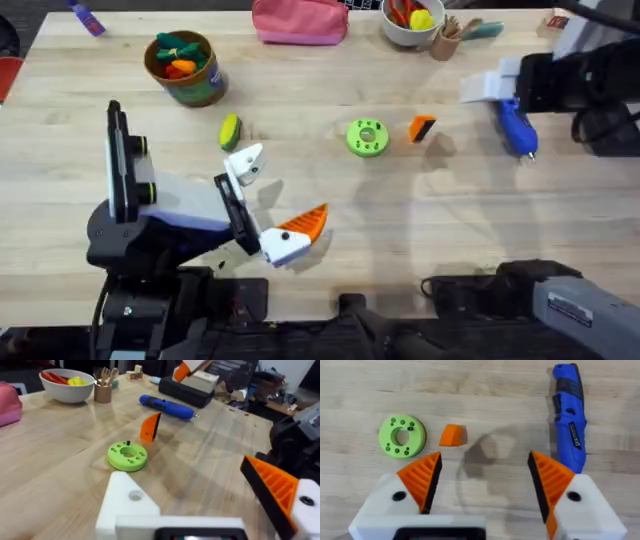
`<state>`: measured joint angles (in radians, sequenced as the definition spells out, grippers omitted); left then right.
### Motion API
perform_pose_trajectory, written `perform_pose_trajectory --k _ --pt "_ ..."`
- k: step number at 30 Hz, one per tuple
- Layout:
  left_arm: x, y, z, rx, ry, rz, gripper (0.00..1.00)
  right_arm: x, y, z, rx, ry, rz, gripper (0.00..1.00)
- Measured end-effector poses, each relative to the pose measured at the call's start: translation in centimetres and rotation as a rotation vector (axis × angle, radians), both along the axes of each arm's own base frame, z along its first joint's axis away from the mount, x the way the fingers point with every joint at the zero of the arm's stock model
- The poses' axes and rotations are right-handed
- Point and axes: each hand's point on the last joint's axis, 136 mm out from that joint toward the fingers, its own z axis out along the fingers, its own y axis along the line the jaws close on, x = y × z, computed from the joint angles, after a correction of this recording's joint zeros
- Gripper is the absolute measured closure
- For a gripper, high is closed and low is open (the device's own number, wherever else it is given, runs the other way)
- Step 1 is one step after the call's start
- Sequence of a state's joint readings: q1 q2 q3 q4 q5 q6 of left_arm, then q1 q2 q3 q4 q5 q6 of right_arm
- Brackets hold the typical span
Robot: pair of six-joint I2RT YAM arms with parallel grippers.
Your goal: Pick up the gripper from the table and insert it into the empty holder that is missing its gripper. Then pick up a screw, insert it into the mounting hole, and use the screwdriver to tighten it. Finally, clean up the table by picking up the vegetable and placing it into the bucket.
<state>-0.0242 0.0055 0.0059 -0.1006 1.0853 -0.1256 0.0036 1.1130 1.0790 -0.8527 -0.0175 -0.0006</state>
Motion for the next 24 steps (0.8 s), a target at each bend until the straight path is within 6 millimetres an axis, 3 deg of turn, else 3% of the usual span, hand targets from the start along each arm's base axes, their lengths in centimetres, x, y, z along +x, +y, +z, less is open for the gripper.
perform_pose_trajectory --k 8,24 --pt "-0.8 -0.4 -0.1 0.058 -0.123 -0.059 0.015 0.0 0.0 0.0 0.0 0.0 0.0 0.01" --pt "-1.2 -0.5 -0.1 0.073 -0.162 -0.083 0.016 0.0 0.0 0.0 0.0 0.0 0.0 0.01"
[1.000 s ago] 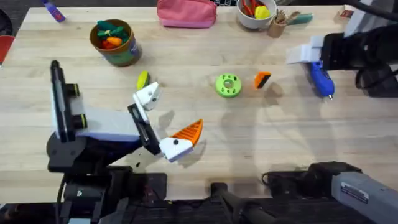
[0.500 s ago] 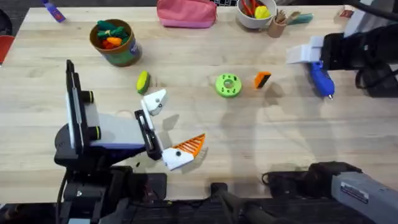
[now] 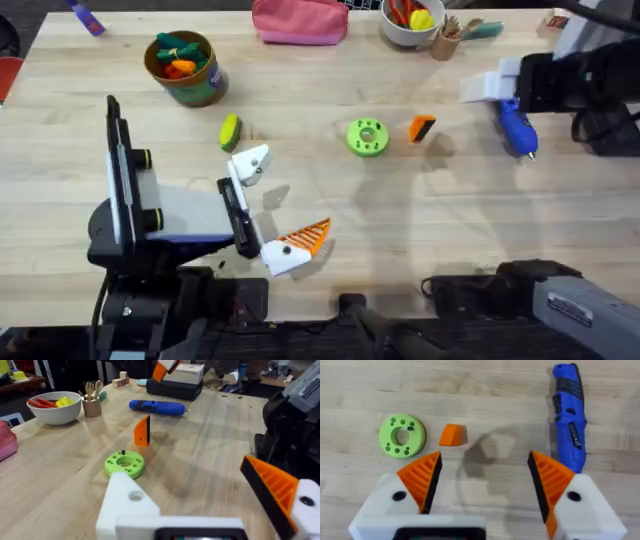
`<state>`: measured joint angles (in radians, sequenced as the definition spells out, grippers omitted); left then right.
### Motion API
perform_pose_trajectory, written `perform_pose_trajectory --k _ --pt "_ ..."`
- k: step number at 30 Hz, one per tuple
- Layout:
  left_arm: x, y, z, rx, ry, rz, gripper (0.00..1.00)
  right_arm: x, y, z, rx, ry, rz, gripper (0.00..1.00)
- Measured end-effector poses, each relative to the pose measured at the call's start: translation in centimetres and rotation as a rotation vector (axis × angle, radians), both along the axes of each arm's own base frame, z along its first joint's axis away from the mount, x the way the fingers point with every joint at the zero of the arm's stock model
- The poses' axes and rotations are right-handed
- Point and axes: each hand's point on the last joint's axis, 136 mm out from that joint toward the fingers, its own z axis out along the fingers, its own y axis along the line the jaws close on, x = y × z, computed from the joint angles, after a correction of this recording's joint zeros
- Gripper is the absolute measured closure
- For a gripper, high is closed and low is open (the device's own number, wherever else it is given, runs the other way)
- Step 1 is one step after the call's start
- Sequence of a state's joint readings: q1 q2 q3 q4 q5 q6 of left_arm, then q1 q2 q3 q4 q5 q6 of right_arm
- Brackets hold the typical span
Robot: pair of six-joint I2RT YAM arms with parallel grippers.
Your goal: Pick up the gripper from the table and insert it into the empty holder that is missing its gripper. Then pick up a screw, insert it into the mounting hole, and use the screwdriver to tighten it. Finally, clean up the table by picking up the vegetable and placing it into the bucket.
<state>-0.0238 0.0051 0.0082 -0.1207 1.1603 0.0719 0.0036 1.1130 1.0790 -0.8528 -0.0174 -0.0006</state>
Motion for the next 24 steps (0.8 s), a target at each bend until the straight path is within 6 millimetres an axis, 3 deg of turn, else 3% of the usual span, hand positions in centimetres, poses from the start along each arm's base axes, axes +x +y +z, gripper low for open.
perform_pose_trajectory --k 24 --pt "0.0 0.0 -0.01 0.0 0.001 0.0 0.015 0.18 0.0 0.12 0.0 -0.009 0.0 0.009"
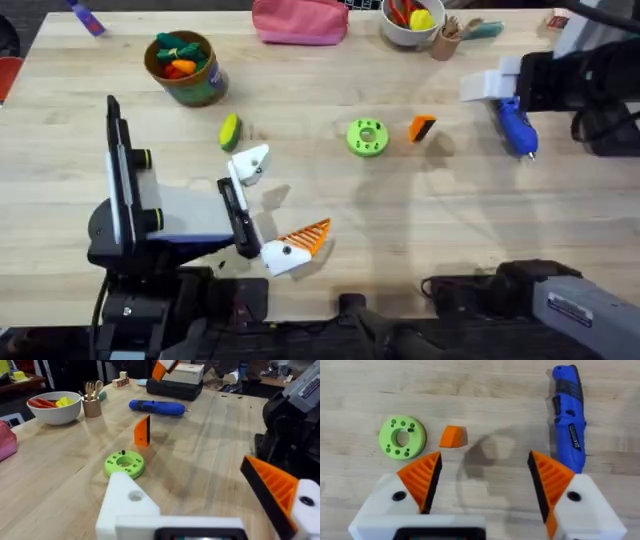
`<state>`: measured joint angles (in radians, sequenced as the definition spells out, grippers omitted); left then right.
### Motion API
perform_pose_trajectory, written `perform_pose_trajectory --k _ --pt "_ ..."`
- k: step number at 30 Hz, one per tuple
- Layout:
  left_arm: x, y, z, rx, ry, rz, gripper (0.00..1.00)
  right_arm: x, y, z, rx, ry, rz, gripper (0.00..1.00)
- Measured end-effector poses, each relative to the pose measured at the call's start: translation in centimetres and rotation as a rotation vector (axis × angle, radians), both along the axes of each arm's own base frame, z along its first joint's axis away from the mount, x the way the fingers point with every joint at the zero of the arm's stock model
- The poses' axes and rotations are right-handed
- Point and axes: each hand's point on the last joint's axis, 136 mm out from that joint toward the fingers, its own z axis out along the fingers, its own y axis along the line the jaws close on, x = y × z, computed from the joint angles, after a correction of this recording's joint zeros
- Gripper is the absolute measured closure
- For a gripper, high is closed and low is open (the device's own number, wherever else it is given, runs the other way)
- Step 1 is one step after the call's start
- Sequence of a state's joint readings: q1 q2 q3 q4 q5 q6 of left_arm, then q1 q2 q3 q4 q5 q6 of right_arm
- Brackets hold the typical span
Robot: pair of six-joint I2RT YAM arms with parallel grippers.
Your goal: Pick up the gripper from the table and insert it into the empty holder that is missing its gripper. Then pick up a screw, insert it into the mounting hole, and use the screwdriver to tighten it. Finally, clean up the table by picking up the vegetable and placing it into the bucket.
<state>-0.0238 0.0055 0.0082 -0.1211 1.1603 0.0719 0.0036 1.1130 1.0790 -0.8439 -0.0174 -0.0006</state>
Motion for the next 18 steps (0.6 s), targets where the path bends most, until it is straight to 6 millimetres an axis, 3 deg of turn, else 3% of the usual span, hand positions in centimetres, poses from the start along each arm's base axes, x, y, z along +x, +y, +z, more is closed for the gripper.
perform_pose_trajectory --k 10,18 --pt "0.0 0.0 0.0 0.0 0.0 0.0 0.015 0.4 0.3 0.3 0.023 -0.005 -0.02 0.01" --pt "0.0 0.0 0.0 0.0 0.0 -0.001 0.016 2.3 2.9 -0.3 0.032 0.189 0.023 0.01"
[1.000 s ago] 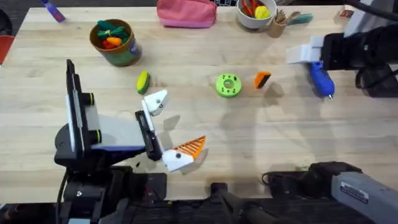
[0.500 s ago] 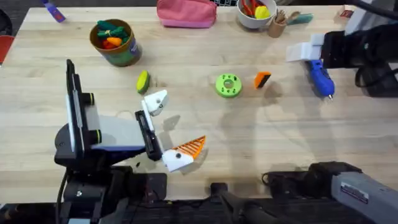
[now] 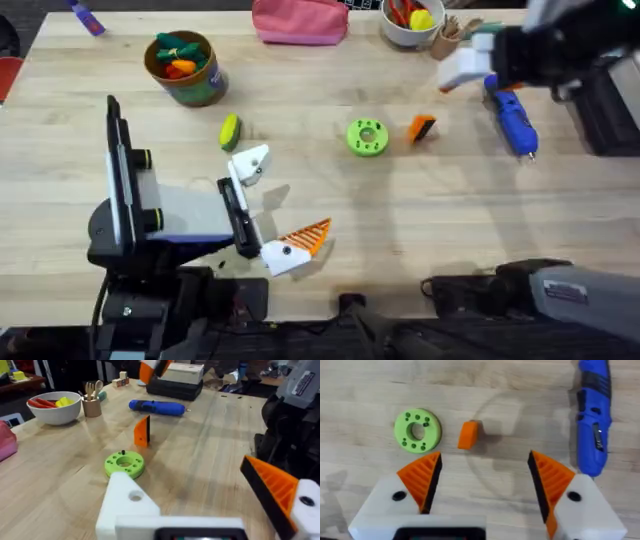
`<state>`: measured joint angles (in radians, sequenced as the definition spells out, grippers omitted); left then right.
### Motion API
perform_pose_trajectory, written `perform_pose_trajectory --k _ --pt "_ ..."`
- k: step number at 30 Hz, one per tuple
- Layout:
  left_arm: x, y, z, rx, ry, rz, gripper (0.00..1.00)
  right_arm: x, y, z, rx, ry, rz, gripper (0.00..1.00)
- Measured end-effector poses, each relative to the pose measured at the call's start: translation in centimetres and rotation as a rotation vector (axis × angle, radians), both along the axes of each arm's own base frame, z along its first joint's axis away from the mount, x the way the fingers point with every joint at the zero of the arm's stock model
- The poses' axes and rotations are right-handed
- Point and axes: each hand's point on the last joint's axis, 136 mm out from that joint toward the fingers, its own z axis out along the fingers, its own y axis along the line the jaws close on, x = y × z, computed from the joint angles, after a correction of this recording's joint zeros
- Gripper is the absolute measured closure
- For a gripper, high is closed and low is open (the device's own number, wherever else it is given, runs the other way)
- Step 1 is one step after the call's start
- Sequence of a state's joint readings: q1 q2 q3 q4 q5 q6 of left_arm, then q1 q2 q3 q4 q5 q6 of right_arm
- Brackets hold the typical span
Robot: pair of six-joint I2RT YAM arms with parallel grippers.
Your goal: Pick up the gripper from the table and insert it into the empty holder that is missing its gripper. Then pick up a screw, insert it into the mounting hole, and use the screwdriver to tighten it. Finally, clean up the table by picking up the vegetable and placing it into the bucket.
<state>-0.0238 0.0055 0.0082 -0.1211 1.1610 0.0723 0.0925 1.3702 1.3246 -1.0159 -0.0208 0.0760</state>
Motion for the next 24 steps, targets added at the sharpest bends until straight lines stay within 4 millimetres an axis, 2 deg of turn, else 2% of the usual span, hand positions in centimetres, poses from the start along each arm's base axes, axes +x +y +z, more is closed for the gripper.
perform_pose_trajectory --k 4,8,15,24 --pt "0.0 0.0 0.0 0.0 0.0 -0.002 0.015 2.0 1.9 -1.0 -0.001 0.079 0.03 0.01" --pt "0.0 0.0 0.0 0.0 0.0 -0.002 0.015 3.0 3.5 -3.3 -0.01 0.156 0.059 0.011" --pt "0.0 0.0 0.0 0.0 0.0 -0.002 0.015 2.8 3.9 -6.8 -0.027 0.279 0.025 0.01" --pt "0.0 0.0 0.0 0.0 0.001 -0.002 0.016 2.2 4.3 -8.0 -0.043 0.32 0.021 0.015"
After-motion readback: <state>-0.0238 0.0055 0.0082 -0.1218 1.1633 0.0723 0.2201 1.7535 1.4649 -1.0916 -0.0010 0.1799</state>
